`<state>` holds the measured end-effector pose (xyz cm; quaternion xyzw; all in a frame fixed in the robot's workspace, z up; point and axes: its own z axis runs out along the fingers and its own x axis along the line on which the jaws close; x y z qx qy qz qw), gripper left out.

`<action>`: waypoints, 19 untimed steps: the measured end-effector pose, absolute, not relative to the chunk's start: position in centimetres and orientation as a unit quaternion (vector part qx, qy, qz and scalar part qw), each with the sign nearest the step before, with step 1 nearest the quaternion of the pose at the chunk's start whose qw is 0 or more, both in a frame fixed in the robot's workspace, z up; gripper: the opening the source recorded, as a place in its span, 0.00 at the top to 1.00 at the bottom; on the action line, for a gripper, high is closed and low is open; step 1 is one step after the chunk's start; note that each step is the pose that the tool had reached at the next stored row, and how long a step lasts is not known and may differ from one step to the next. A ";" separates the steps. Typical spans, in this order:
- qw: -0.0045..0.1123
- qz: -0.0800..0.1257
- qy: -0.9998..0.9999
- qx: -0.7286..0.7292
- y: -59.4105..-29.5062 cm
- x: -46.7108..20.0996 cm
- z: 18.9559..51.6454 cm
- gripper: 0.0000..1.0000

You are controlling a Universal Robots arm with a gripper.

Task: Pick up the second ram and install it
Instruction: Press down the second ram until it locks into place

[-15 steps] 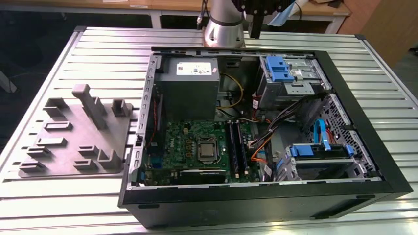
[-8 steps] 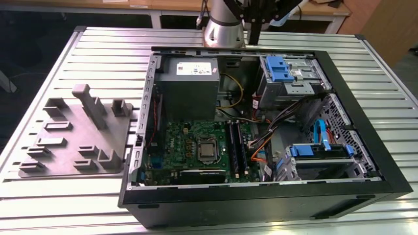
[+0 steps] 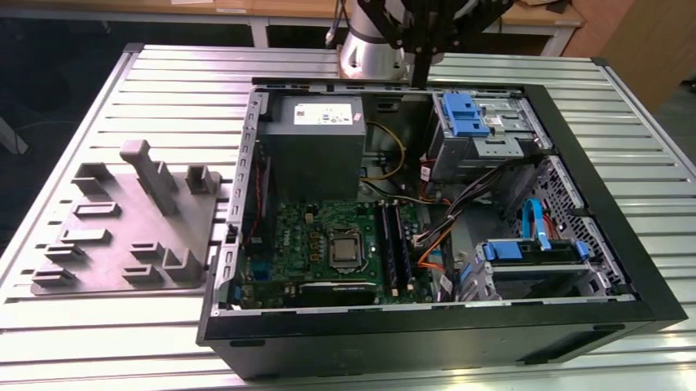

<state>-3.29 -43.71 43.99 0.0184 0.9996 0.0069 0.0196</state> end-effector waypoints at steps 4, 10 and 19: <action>0.020 0.007 1.000 0.018 -43.7 -3.3 43.3 0.90; 0.020 0.007 1.000 0.018 -43.7 -3.3 42.2 0.90; 0.020 0.007 1.000 0.018 -43.7 -3.3 40.6 0.90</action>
